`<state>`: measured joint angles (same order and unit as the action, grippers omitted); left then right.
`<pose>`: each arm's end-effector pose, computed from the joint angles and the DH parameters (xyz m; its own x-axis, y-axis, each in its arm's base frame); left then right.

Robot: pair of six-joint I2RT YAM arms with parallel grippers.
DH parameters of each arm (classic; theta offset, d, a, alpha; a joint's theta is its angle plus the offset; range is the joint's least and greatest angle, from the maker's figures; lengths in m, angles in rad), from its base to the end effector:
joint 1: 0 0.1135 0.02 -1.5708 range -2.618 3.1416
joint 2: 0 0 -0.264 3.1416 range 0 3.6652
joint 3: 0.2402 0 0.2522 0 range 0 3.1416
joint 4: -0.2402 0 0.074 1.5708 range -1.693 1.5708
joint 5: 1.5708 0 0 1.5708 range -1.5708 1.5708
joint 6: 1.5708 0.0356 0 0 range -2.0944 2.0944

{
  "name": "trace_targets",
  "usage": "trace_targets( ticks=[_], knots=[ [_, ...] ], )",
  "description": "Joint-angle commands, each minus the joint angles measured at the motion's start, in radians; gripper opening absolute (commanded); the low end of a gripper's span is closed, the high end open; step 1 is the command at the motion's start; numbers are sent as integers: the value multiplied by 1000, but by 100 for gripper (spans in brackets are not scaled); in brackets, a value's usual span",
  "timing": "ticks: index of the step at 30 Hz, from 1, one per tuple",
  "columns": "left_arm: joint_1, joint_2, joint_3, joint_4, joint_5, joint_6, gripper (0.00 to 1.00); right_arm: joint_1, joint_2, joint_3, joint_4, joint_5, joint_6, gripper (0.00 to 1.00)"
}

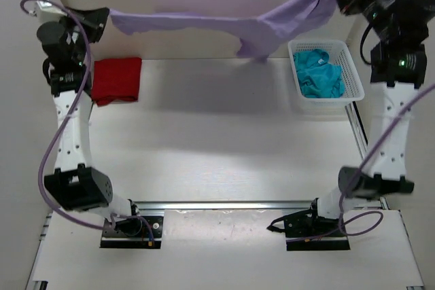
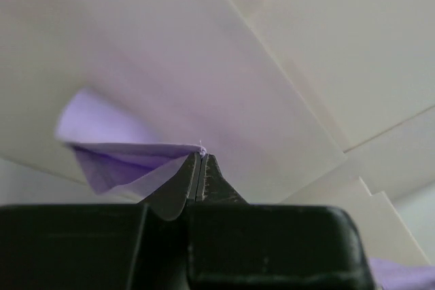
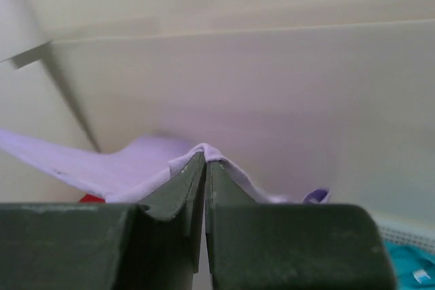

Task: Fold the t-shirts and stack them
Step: Flatten out the tshirt

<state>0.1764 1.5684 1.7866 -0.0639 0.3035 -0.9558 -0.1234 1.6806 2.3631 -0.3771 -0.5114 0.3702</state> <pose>0.3486 0.0513 0.5057 -0.0134 -0.7941 -0.6076 0.1947 0.5940 -0.7806 0.3012 -0.0198 0.6086 0.1494 0.2994 -0.9424 -0.4397 0.8738 0.2079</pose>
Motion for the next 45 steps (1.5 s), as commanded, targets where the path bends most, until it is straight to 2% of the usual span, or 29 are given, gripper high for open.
trace_targets(
  ticks=[1, 3, 4, 6, 7, 9, 13, 19, 22, 25, 28, 30, 32, 36, 38, 43, 45],
  knots=[
    [35, -108, -255, 105, 9, -2, 0, 63, -114, -301, -7, 17, -76, 0],
    [44, -200, -468, 145, -16, 12, 0, 77, -290, -715, 128, 39, -57, 0],
    [54, -218, -525, 160, -20, 25, 0, 80, -336, -814, 164, 36, -42, 1],
    [49, -275, -713, 191, -30, 46, 0, 97, -468, -1118, 223, 81, -24, 0],
    [49, -304, -805, 197, -35, 60, 0, 117, -522, -1196, 240, 115, -25, 0],
    [51, -341, -953, 232, -41, 60, 0, 146, -585, -1452, 279, 128, 21, 0],
    [92, -360, -1192, 266, -15, 68, 0, 156, -708, -1804, 324, 158, 99, 0],
    [152, -389, -1316, 159, 23, 153, 0, 199, -884, -2077, 204, 149, 193, 0],
    [150, -453, -1317, 64, 38, 199, 0, 228, -1051, -2130, 92, 134, 255, 0],
    [199, -511, -1310, -109, 82, 281, 0, 301, -1262, -2131, -55, 140, 340, 0],
    [141, -594, -1310, -177, 56, 324, 0, 420, -1444, -2098, -192, 226, 449, 0],
    [117, -645, -1297, -206, 37, 334, 0, 494, -1531, -2032, -339, 354, 489, 0],
    [135, -647, -1261, -243, 33, 342, 0, 568, -1571, -1960, -443, 455, 535, 0],
    [92, -647, -1181, -290, -6, 370, 0, 741, -1596, -1834, -609, 655, 611, 0],
    [97, -659, -1181, -289, -13, 368, 0, 833, -1598, -1805, -653, 694, 671, 0],
    [89, -673, -1234, -280, -52, 388, 0, 944, -1610, -1792, -727, 757, 766, 0],
    [95, -656, -1244, -257, -49, 376, 0, 1004, -1587, -1812, -729, 825, 817, 0]
  ],
)
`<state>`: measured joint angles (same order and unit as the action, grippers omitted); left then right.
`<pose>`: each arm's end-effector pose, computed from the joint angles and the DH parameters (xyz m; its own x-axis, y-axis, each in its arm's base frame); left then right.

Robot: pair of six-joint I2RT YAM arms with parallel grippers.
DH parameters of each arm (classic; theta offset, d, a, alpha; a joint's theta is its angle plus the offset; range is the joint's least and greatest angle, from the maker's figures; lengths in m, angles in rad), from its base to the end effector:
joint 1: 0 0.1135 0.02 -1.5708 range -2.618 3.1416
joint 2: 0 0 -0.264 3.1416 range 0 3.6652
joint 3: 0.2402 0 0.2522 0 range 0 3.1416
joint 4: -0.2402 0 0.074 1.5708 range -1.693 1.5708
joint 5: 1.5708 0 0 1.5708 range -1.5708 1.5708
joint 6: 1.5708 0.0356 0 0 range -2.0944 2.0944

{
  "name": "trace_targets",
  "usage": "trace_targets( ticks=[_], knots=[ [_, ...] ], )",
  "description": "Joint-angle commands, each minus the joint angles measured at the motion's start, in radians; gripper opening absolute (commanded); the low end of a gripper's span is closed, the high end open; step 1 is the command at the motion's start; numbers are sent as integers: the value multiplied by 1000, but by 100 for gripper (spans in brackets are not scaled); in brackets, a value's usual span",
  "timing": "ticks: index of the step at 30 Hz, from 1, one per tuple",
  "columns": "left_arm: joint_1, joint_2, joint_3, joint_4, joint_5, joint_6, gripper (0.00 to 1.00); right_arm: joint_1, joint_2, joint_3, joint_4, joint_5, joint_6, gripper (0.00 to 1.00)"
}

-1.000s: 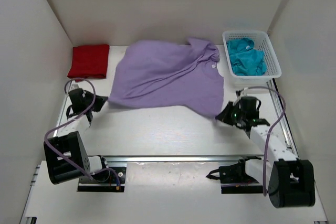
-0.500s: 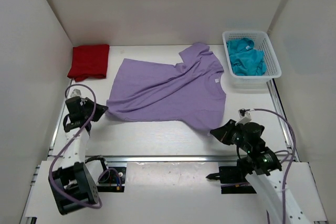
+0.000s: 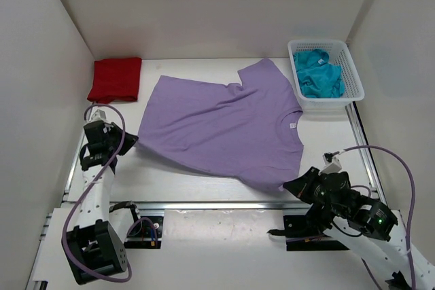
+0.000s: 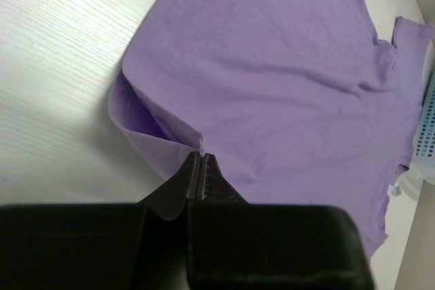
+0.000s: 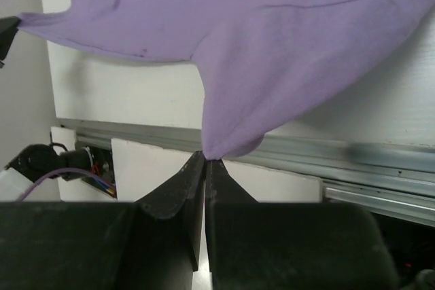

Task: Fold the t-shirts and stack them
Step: Flatten out the tshirt, then fold the flattened tshirt in 1/3 of the way

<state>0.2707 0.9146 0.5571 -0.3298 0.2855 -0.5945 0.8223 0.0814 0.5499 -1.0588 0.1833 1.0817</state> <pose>0.1887 0.0419 0.2245 -0.4802 -0.6910 -0.5403 -0.3812 0.7192 -0.5810 0.0312 0.0241 0.2384 -0.7230 0.4970 -0.4799 0.0443 0.7265 0.6857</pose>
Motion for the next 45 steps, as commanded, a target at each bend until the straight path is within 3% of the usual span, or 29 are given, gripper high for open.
trace_targets(
  ticks=[1, 3, 5, 6, 8, 12, 14, 15, 17, 20, 23, 25, 26, 27, 28, 29, 31, 32, 33, 36, 38, 45],
  knots=[
    [11, 10, -17, 27, -10, -1, 0, 116, 11, 4, -34, 174, 113, 0],
    [2, 67, -19, 73, 6, -36, 0, 223, 40, -18, -21, 290, 196, 0],
    [-11, 115, -23, 153, -3, -97, 0, 463, 66, -19, -50, 457, 324, 0],
    [-24, 145, -17, 173, -11, -109, 0, 604, 73, -1, -117, 585, 446, 0],
    [-34, 199, -2, 221, -41, -145, 0, 771, 63, 24, -280, 758, 640, 0],
    [-36, 300, 37, 282, -65, -194, 0, 755, -31, 77, -189, 876, 444, 0],
    [-30, 335, 32, 305, -40, -214, 0, 758, -23, 49, 124, 897, 162, 0],
    [-36, 340, 36, 311, -37, -211, 0, 755, -26, 30, 235, 891, -56, 0],
    [-54, 330, 33, 307, -49, -206, 0, 739, 42, 28, 336, 886, -115, 0],
    [-76, 296, 35, 295, -62, -186, 0, 670, 186, 50, 396, 845, -208, 0],
    [-57, 279, 27, 276, -48, -174, 0, 482, 369, 87, 423, 713, -308, 0],
    [-50, 262, 17, 265, -40, -162, 0, 126, 441, 76, 509, 485, -427, 0],
    [-39, 250, 7, 267, -45, -160, 0, -110, 458, 36, 572, 258, -495, 0],
    [-19, 248, 3, 264, -28, -157, 0, -227, 445, -19, 647, 12, -518, 0],
    [-8, 245, -3, 261, -28, -153, 0, -469, 442, -48, 669, -104, -555, 0],
    [-4, 247, -2, 261, -23, -153, 0, -681, 433, -97, 712, -322, -577, 0],
    [-8, 251, 3, 261, -31, -159, 0, -934, 454, -134, 735, -606, -618, 0],
    [-11, 260, 9, 270, -31, -166, 0, -951, 484, -125, 737, -598, -628, 0],
    [-16, 274, 21, 275, -35, -171, 0, -919, 518, -98, 728, -494, -637, 0],
    [-34, 323, 64, 290, -45, -195, 0, -706, 656, -19, 760, -324, -618, 0],
    [-30, 364, 81, 302, -46, -215, 0, -669, 736, 17, 815, -301, -615, 0],
    [-60, 539, 200, 313, -88, -229, 0, -722, 994, 128, 944, -343, -624, 0]
  ],
)
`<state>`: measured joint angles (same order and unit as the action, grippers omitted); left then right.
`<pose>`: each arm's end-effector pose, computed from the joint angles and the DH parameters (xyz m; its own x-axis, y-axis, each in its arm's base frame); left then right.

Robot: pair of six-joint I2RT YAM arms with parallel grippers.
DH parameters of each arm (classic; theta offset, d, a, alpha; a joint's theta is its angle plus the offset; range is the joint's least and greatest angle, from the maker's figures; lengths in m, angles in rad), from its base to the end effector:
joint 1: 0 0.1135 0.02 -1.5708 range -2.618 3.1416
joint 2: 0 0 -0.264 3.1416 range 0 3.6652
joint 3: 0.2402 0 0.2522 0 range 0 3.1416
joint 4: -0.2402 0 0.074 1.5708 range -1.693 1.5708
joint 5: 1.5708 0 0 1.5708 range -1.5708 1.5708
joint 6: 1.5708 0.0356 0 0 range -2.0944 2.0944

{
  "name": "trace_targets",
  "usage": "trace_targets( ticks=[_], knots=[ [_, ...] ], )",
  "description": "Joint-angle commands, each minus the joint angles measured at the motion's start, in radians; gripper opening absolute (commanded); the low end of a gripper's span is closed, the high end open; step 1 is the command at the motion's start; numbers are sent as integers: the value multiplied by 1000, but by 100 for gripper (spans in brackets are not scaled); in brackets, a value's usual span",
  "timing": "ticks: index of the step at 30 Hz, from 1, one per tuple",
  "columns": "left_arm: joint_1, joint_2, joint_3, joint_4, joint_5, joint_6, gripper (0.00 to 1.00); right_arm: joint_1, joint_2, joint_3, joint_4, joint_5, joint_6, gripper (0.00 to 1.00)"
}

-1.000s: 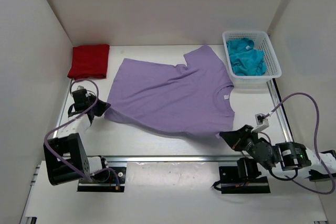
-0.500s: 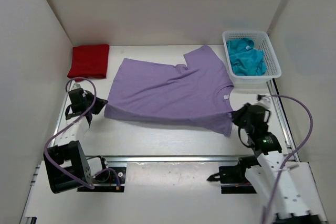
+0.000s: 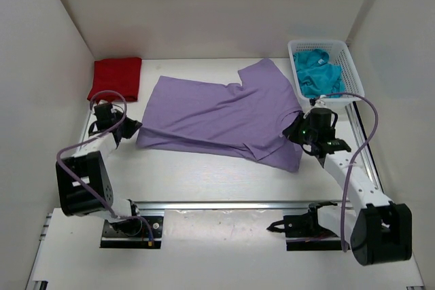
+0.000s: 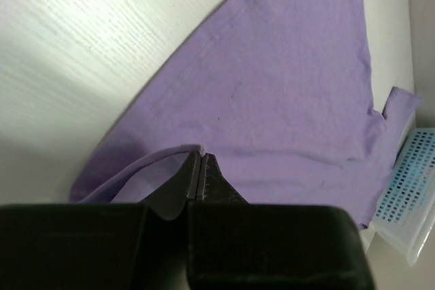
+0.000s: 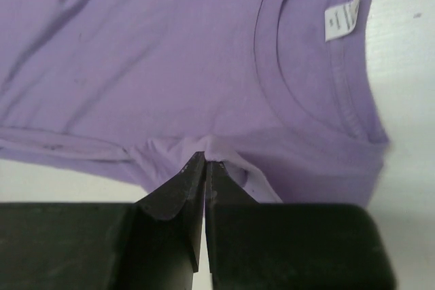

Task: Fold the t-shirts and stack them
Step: Fold the flattened tshirt in 1/3 of the way

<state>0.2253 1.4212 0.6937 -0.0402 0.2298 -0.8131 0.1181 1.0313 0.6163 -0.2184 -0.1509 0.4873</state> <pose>0.2764 0.0550 0.1810 -0.4233 -0.8227 -0.3796 -0.5314 0.5647 -0.6314 0.2186 0.0313 0.2315 -0.6302 0.3914 -0.6705 0.0660 0.8875 0.4560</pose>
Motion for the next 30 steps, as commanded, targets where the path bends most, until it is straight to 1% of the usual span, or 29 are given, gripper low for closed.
trace_targets(
  ticks=[1, 3, 7, 11, 16, 18, 20, 21, 22, 23, 25, 26, 27, 28, 29, 30],
  knots=[
    [-23, 68, 90, 28, -41, -18, 0, -27, 77, 81, 114, -22, -29, 0],
    [-32, 117, 139, 28, -52, -12, 0, -75, 127, 109, 140, -32, -33, 0],
    [-47, 208, 225, 14, -64, -3, 0, -109, 234, 186, 155, -41, -47, 0],
    [-53, 272, 273, 13, -66, -4, 0, -117, 344, 276, 163, -47, -53, 0],
    [-69, 314, 317, 25, -78, 2, 0, -117, 440, 359, 166, -41, -65, 0],
    [-78, 361, 357, 13, -55, 17, 0, -143, 487, 390, 162, -50, -65, 1],
    [-79, 392, 381, 7, -31, 38, 13, -144, 513, 398, 154, -44, -61, 0],
    [-76, 401, 400, -4, -8, 46, 21, -140, 527, 393, 159, -44, -62, 0],
    [-76, 395, 405, -16, -3, 57, 28, -140, 526, 390, 171, -39, -64, 3],
    [-73, 381, 396, -3, -4, 58, 32, -141, 523, 396, 172, -33, -59, 8],
    [-73, 305, 362, 2, -44, 60, 44, -146, 532, 418, 174, -29, -36, 11],
    [-66, 289, 357, -10, -44, 69, 46, -153, 532, 422, 175, -24, -32, 14],
    [-63, 254, 348, -19, -47, 69, 47, -161, 535, 442, 159, -44, -30, 21],
    [-51, 210, 311, -21, -34, 71, 48, -161, 536, 463, 118, -50, -30, 25],
    [-38, 187, 287, -17, -41, 68, 46, -158, 523, 474, 113, -49, -32, 28],
    [-44, 135, 233, -6, -49, 66, 47, -144, 492, 449, 108, -39, -35, 31]
  ],
)
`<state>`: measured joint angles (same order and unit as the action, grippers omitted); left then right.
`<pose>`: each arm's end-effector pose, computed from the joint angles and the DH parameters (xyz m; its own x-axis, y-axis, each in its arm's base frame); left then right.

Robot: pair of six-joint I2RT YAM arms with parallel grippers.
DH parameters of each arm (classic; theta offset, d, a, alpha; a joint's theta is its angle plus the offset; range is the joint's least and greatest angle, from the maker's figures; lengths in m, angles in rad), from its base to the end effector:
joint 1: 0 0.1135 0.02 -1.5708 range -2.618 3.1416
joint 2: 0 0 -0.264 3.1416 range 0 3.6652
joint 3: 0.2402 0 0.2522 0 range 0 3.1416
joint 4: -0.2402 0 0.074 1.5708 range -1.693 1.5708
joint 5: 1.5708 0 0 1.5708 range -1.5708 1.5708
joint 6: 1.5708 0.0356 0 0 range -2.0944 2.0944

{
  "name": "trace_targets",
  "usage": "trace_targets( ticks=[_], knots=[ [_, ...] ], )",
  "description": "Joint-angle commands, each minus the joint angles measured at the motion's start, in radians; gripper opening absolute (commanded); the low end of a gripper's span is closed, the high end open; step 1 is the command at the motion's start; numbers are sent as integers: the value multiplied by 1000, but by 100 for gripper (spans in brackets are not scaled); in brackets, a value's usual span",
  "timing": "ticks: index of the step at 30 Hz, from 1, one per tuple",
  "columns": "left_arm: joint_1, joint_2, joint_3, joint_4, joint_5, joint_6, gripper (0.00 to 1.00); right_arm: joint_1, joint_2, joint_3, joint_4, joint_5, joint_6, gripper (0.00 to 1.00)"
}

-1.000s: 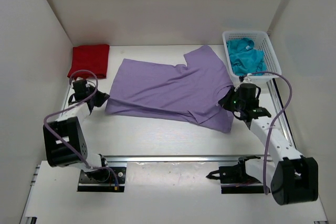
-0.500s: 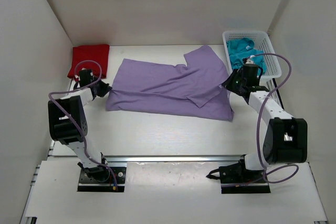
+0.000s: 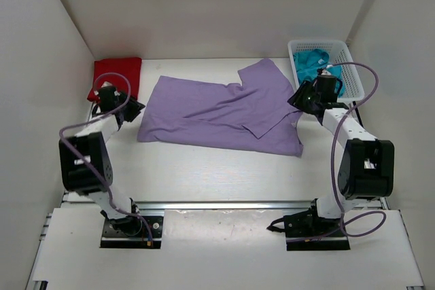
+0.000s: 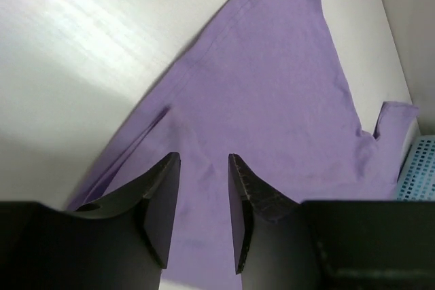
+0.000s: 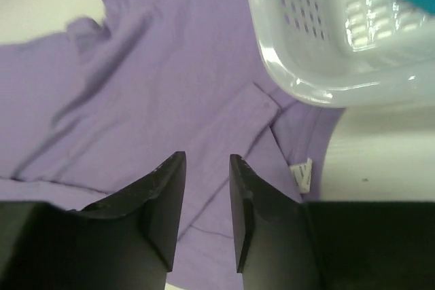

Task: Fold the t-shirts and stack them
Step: Fold the flattened tshirt in 1/3 of the way

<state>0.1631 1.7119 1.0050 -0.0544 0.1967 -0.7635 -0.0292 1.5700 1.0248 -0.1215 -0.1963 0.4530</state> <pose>0.3575 0.0518 0.1863 -0.4782 -0.7659 -0.4298 -0.4849 0.6382 -0.5980 0.3460 -0.0032 0.2344 -0.6103 0.4473 -0.6538 0.1585 0.8776 0.4524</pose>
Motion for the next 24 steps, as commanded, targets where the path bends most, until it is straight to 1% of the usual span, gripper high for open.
trace_targets(
  ticks=[1, 2, 3, 4, 5, 7, 9, 11, 12, 13, 14, 15, 17, 18, 20, 21, 23, 24],
  knots=[
    [30, -207, -142, 11, -22, 15, 45, 5, -103, -23, 35, 6, 19, 32],
    [41, -228, -178, 30, -11, -3, 42, 15, -167, -54, 81, 6, 27, 31],
    [39, -263, -250, 37, 3, -25, 42, 28, -203, -151, 103, 6, 56, 19],
    [52, -296, -319, 44, 26, -29, 39, 23, -273, -251, 171, -18, 85, 4],
    [56, -319, -377, 44, 41, -49, 39, 23, -341, -335, 209, -41, 107, 1],
    [73, -344, -448, 83, 30, -45, 39, 57, -418, -431, 224, -57, 121, 0],
    [101, -353, -499, 96, 32, -62, 43, 84, -528, -535, 198, -32, 115, 0],
    [104, -328, -511, 116, 56, -77, 43, 95, -608, -613, 181, -5, 125, 6],
    [110, -312, -517, 125, 58, -86, 44, 92, -658, -664, 177, -14, 130, 8],
    [107, -301, -525, 140, 55, -94, 46, 78, -704, -687, 171, -20, 151, 12],
    [113, -284, -529, 148, 55, -100, 46, 66, -720, -730, 160, -20, 164, 17],
    [112, -267, -529, 160, 52, -103, 48, 63, -755, -770, 164, -19, 171, 19],
    [113, -241, -529, 183, 38, -123, 49, 38, -778, -816, 146, -5, 180, 27],
    [107, -232, -529, 197, 29, -128, 49, 32, -785, -839, 151, -6, 184, 29],
    [105, -215, -525, 226, 17, -140, 49, -38, -778, -870, 161, -2, 185, 38],
    [102, -203, -516, 246, 12, -146, 49, -66, -765, -879, 175, -8, 182, 39],
    [90, -189, -503, 264, 15, -149, 47, -81, -742, -882, 201, 1, 184, 46],
    [89, -166, -490, 272, 10, -154, 42, -81, -710, -872, 213, 14, 179, 46]
  ],
)
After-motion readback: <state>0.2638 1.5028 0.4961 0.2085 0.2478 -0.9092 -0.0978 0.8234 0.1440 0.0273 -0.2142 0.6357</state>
